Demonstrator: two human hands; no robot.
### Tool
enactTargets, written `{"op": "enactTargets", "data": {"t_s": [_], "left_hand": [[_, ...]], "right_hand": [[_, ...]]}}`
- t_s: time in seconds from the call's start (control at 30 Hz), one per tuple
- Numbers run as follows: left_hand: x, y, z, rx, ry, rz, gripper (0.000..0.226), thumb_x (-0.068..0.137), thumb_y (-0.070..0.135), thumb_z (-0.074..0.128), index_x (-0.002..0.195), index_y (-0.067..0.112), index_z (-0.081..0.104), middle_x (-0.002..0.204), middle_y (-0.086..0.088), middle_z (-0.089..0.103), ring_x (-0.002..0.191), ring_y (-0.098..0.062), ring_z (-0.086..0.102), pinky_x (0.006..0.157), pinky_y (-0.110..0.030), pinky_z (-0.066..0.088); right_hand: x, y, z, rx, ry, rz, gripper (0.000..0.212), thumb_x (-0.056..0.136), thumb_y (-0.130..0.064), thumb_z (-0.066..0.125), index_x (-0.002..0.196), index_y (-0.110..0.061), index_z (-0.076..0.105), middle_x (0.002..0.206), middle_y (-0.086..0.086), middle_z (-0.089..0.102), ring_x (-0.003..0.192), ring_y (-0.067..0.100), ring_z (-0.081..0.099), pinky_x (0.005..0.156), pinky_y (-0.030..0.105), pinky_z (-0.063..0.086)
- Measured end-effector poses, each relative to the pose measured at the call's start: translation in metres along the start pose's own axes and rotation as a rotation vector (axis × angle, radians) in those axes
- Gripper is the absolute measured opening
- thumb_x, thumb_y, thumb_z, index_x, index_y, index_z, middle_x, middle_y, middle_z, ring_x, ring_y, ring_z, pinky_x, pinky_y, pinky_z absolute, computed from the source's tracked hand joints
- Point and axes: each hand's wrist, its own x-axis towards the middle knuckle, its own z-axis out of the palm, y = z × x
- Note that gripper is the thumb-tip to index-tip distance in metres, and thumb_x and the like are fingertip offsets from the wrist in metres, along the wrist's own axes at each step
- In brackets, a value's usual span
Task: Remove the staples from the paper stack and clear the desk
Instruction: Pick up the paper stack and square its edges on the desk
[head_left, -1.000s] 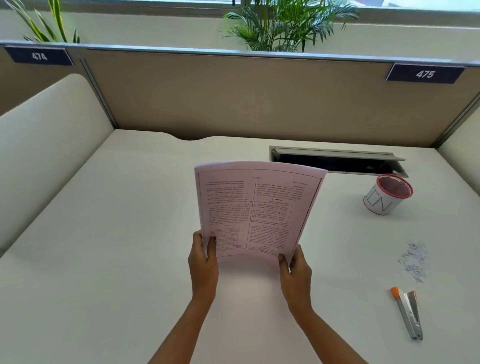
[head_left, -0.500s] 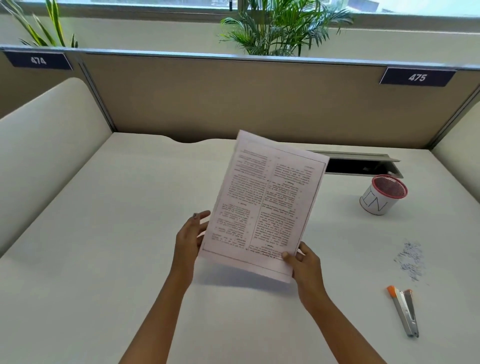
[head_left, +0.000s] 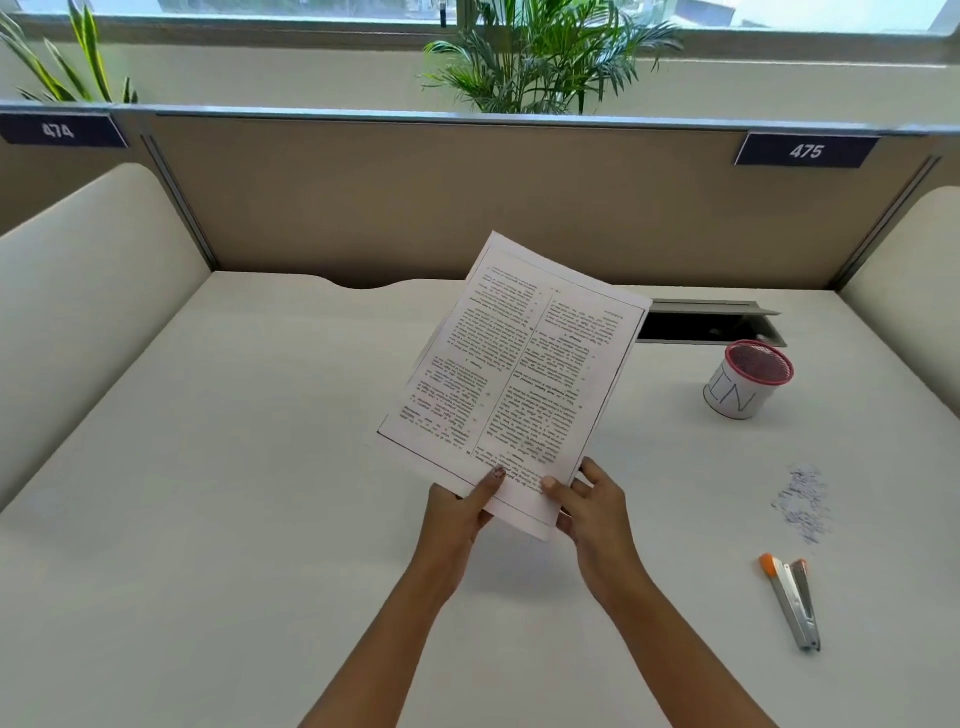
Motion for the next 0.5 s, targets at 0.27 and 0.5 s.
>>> {"op": "enactTargets", "data": {"t_s": [0.27,0.5], "left_hand": [[0.004,-0.004,0.000,0.039,0.043,0.031,0.055,0.084,-0.002,0.065,0.124,0.032,0.049,0.113,0.007,0.070,0.101,-0.016,0.069,0.077,-0.035,0.059],[0.005,-0.003,0.001,-0.049,0.086,0.009,0.058,0.082,-0.006,0.065,0.129,0.025,0.049,0.114,0.000,0.069,0.101,-0.017,0.069,0.077,-0.033,0.060]], "right_hand": [[-0.003,-0.009,-0.009,-0.197,-0.004,-0.043,0.027,0.090,-0.005,0.061,0.116,-0.011,0.060,0.111,0.005,0.071,0.097,0.021,0.069,0.081,0.040,0.059],[-0.007,-0.004,-0.060,-0.292,0.311,-0.128,0.023,0.088,-0.001,0.061,0.105,-0.015,0.066,0.094,0.001,0.073,0.086,0.017,0.071,0.085,0.033,0.055]]}}
